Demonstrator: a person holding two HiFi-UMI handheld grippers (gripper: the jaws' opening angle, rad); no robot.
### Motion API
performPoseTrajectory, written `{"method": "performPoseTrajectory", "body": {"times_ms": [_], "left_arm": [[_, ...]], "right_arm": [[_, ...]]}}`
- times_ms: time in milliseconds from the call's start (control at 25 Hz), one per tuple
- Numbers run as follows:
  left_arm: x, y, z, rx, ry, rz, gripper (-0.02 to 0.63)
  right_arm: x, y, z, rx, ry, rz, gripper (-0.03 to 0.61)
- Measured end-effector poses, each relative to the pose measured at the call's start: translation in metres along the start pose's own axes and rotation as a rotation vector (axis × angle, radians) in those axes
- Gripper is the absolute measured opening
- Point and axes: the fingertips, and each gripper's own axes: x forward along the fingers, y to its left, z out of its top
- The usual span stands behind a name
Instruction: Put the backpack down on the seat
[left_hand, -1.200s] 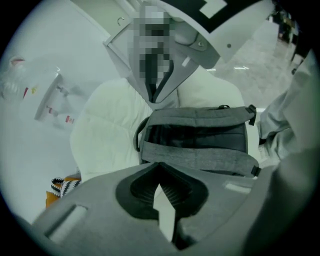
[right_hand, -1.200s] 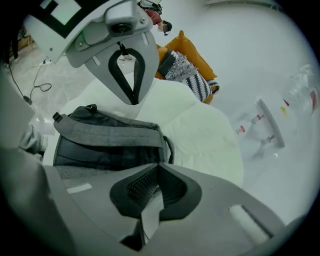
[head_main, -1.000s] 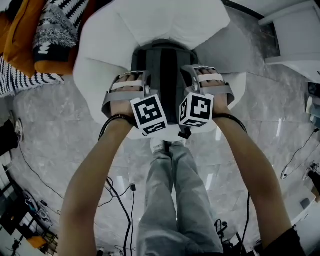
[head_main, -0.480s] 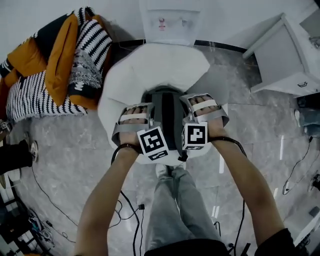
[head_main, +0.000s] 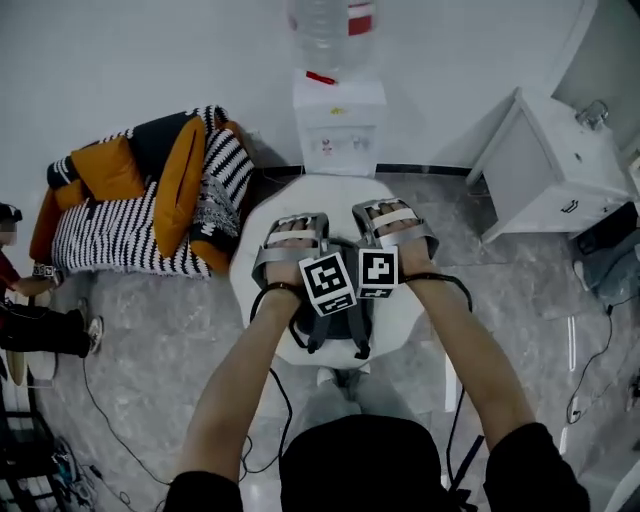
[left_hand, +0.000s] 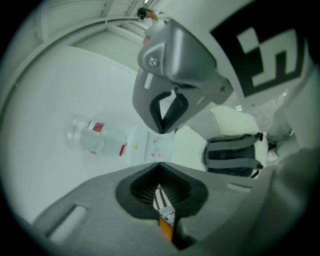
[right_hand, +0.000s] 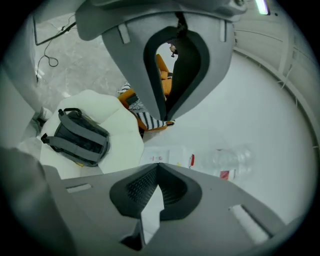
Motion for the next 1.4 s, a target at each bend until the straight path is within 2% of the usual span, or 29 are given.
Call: {"method": "performPoseTrajectory", "body": {"times_ms": [120,400,560,720,1000,1080,1240,1400], "left_arm": [[-0.03,0.037,0.012,0.037,-0.015,0.059,-0.002],[-0.078,0.106,0.037,0.154,-0.065,0.166,-0.002],[-0.091,0.14,0.049,0.16,-0.084,0.212,-0.002],[-0.109,0.162,0.067,0.178,-0.127,0.269,-0.002],[-0.125,0.198,0.072,0.014,-0.193,0.297,-0.002],[-0.128,0.201,0.069,-0.035,-0.207,0.309,-0.002],[-0.133,0.214,0.059,-0.211,-0.251,0.329,-0.002],[-0.15,0.222,0.055,-0.314,-0.313,0.403,-0.002]], "right_arm": [[-0.023,-0.034,-0.004,0.016,0.011,-0.026,0.006],[-0.076,-0.126,-0.017,-0.058,0.032,-0.16,0.006],[-0.092,-0.168,-0.016,-0.068,0.023,-0.232,0.006],[-0.104,-0.187,-0.016,-0.048,0.029,-0.275,0.006],[-0.117,-0.215,-0.022,0.013,0.015,-0.321,0.006],[-0.121,-0.218,-0.021,0.068,-0.008,-0.323,0.006],[-0.127,-0.232,-0.025,0.165,-0.049,-0.354,0.006],[-0.141,-0.24,-0.025,0.325,-0.126,-0.381,0.006]]}}
